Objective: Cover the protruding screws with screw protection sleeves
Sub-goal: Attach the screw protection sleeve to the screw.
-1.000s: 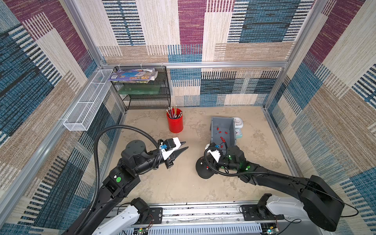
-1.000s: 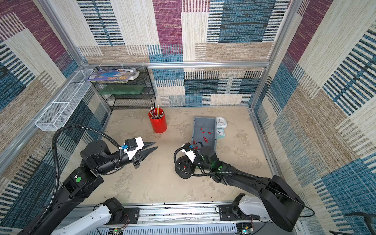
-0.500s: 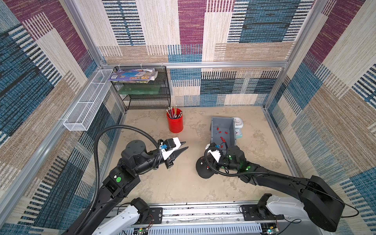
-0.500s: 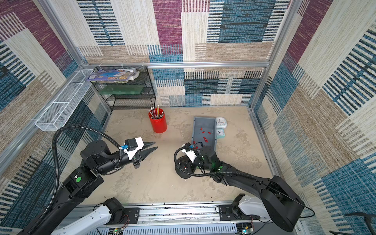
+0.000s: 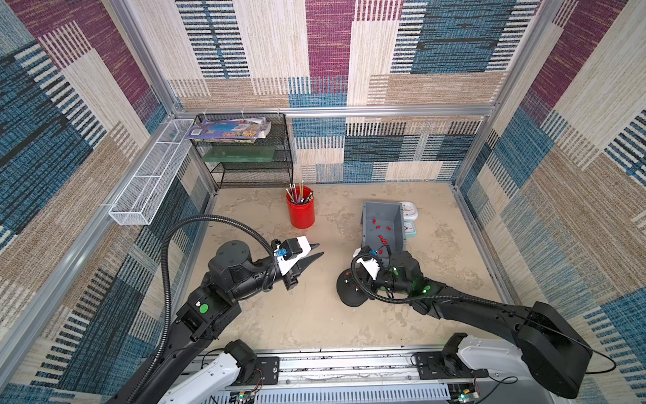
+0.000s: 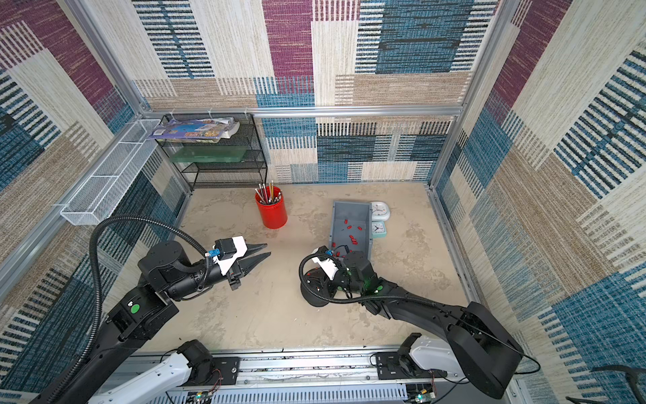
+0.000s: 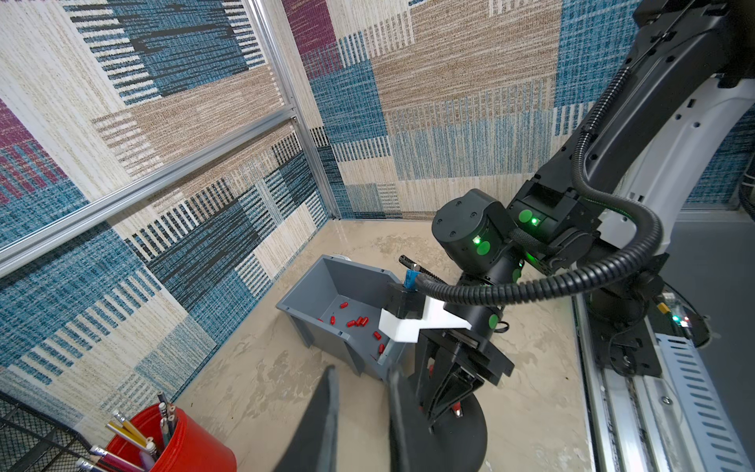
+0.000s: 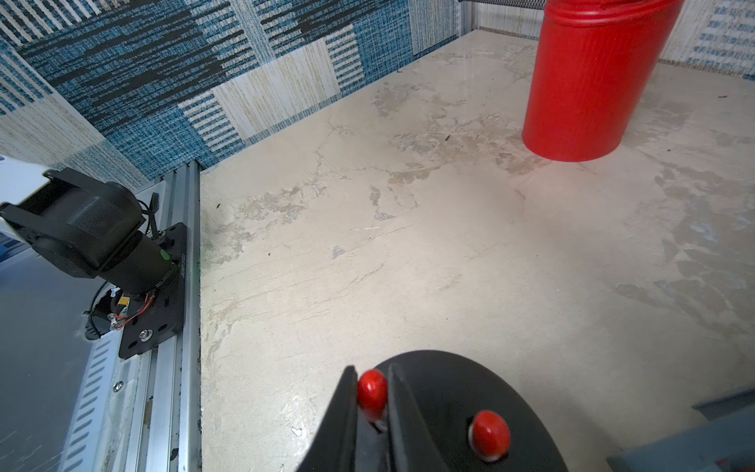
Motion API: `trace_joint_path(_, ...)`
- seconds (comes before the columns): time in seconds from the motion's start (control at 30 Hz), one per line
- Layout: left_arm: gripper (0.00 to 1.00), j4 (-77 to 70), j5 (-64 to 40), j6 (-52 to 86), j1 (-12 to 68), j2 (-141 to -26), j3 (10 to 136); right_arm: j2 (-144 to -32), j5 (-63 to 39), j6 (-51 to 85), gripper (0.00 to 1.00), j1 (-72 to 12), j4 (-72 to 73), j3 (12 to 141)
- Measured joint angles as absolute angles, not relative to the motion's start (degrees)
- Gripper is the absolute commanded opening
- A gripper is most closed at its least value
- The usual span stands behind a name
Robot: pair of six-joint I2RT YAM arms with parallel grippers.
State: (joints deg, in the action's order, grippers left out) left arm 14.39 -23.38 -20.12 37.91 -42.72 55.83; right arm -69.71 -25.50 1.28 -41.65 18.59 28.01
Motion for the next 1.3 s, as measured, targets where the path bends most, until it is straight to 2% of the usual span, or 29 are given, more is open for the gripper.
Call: trace_joint_path(1.3,0.22,14.5,-24.1,-20.8,37.9,-42.4,56.0,-70.4,-26.5,1.3,0.16,-41.7,18.4,28.6)
